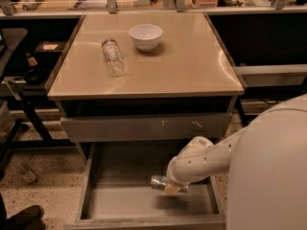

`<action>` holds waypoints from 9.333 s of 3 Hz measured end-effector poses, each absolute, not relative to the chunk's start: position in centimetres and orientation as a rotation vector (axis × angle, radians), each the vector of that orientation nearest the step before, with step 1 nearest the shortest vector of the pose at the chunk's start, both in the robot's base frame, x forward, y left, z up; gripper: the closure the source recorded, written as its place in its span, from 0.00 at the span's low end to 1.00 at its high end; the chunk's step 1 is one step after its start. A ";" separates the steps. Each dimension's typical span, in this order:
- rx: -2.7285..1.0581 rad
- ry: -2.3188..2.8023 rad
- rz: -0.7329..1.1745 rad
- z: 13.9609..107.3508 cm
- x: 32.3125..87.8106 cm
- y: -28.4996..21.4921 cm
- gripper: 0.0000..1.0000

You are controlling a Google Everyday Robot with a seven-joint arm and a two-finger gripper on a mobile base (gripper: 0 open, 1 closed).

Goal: Pick redbull can from middle drawer and place on counter

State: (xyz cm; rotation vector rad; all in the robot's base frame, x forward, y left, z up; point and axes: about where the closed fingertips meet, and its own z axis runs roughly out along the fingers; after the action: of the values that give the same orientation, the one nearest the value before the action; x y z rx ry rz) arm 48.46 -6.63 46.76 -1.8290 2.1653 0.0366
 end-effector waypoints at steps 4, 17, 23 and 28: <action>-1.790 2.057 -0.021 52.0 48.6 -8.5 1.00; -1.719 1.959 -0.540 86.1 56.3 -11.5 1.00; -1.697 1.968 -0.326 86.3 71.3 -11.7 1.00; -1.737 1.950 -0.172 83.4 73.5 -9.6 0.35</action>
Offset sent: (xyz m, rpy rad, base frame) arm 0.0035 -0.0309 0.0776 0.0568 -0.1230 -0.0115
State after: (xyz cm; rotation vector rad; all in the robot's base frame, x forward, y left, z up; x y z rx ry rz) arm 73.52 -9.59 83.35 -1.7371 1.9501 -0.1719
